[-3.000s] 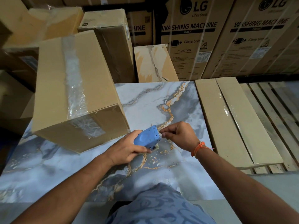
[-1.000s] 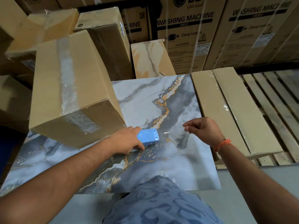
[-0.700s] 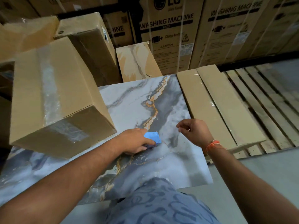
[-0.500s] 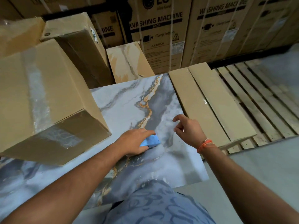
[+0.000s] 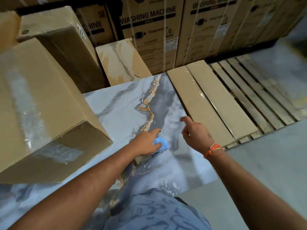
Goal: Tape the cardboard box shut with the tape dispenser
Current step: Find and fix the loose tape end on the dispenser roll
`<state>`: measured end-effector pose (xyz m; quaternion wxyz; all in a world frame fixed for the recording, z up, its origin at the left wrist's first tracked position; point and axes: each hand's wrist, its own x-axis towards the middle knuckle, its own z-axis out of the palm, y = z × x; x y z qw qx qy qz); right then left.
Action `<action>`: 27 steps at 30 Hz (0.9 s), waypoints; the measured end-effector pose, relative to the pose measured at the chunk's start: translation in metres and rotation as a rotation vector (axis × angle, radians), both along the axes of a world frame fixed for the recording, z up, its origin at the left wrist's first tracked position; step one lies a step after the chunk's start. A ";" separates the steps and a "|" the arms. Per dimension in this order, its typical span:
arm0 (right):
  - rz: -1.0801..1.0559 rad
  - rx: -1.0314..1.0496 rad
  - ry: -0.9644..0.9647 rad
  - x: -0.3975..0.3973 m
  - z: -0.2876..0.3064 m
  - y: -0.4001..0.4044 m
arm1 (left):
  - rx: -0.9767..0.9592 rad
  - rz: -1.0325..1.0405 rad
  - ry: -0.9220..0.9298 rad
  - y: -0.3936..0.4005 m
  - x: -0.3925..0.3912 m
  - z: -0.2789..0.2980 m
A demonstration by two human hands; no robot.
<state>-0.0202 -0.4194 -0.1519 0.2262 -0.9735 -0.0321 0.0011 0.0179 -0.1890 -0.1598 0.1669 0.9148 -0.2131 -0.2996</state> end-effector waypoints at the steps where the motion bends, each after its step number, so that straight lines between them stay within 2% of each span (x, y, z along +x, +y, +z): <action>1: -0.006 -0.022 -0.002 -0.001 -0.001 0.002 | -0.009 0.017 0.040 -0.001 0.004 0.001; 8: -0.077 -0.096 -0.085 -0.015 0.003 0.017 | -0.161 0.205 0.358 0.005 0.026 0.001; 14: -0.169 -0.154 -0.066 -0.021 0.009 0.038 | -0.174 0.073 0.428 0.007 0.045 0.000; 16: -0.180 -0.168 -0.063 -0.022 0.011 0.044 | -0.101 -0.015 0.362 0.008 0.052 0.002; 18: -0.189 -0.182 -0.050 -0.023 0.012 0.050 | -0.065 -0.121 0.168 0.010 0.060 -0.001; 20: -0.199 -0.211 -0.052 -0.025 0.012 0.056 | -0.273 -0.109 0.106 0.012 0.066 -0.007; 22: -0.218 -0.233 -0.063 -0.028 0.014 0.060 | -0.506 -0.082 0.194 0.013 0.070 -0.014; 27: -0.208 -0.242 -0.078 -0.031 0.016 0.071 | -0.699 -0.115 0.377 0.000 0.065 -0.020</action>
